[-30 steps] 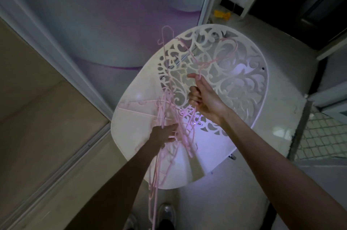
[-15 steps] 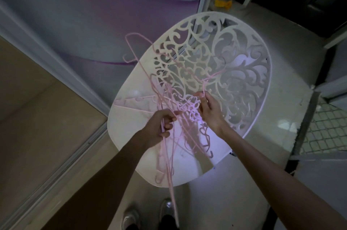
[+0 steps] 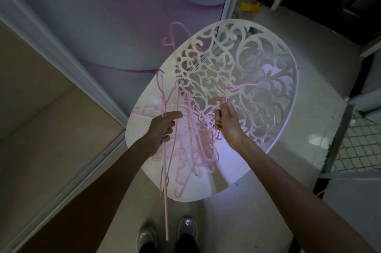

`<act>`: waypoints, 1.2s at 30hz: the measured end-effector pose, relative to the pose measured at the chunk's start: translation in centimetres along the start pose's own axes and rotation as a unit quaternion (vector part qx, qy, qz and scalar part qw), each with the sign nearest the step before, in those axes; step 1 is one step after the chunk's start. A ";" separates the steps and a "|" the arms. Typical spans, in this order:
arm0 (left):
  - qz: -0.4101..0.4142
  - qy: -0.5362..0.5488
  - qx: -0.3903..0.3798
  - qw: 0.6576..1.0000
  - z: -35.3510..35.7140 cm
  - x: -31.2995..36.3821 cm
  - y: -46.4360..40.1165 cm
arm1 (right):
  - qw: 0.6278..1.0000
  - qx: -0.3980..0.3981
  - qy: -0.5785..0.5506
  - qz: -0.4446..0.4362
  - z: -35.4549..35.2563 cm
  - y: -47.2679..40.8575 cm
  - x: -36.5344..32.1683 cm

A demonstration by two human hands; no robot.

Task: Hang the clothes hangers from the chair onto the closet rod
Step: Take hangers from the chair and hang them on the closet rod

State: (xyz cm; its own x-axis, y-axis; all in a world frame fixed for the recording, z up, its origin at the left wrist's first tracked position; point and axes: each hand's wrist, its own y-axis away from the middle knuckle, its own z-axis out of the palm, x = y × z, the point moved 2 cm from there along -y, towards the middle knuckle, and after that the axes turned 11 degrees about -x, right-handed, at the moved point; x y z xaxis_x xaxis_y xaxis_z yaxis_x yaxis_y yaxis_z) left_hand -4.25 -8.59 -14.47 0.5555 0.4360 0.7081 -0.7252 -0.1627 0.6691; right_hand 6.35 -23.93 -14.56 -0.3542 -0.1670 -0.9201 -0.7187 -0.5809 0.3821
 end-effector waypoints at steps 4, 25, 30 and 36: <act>0.002 -0.146 0.023 0.989 -0.7 -0.2 1.6 | 0.998 -0.006 -0.067 0.002 1.5 0.5 -2.0; -0.162 -0.185 -0.026 0.969 2.9 -7.1 1.7 | 0.981 0.121 -0.124 -0.085 0.7 1.5 -0.5; -0.178 -0.278 -0.015 0.944 2.1 -4.8 1.4 | 0.986 0.097 -0.118 -0.069 1.1 1.2 -0.2; -0.146 -0.240 0.008 0.960 2.1 -2.5 1.3 | 0.989 0.103 -0.108 -0.022 1.7 1.0 2.3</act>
State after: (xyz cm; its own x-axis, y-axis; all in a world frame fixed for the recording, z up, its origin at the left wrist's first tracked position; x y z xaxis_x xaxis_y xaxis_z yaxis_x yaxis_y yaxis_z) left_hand -5.70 -11.76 -14.91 0.8608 0.0079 0.5090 -0.5051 -0.1110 0.8559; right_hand 3.84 -23.55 -16.12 -0.4232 0.0412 -0.9051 -0.8352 -0.4051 0.3721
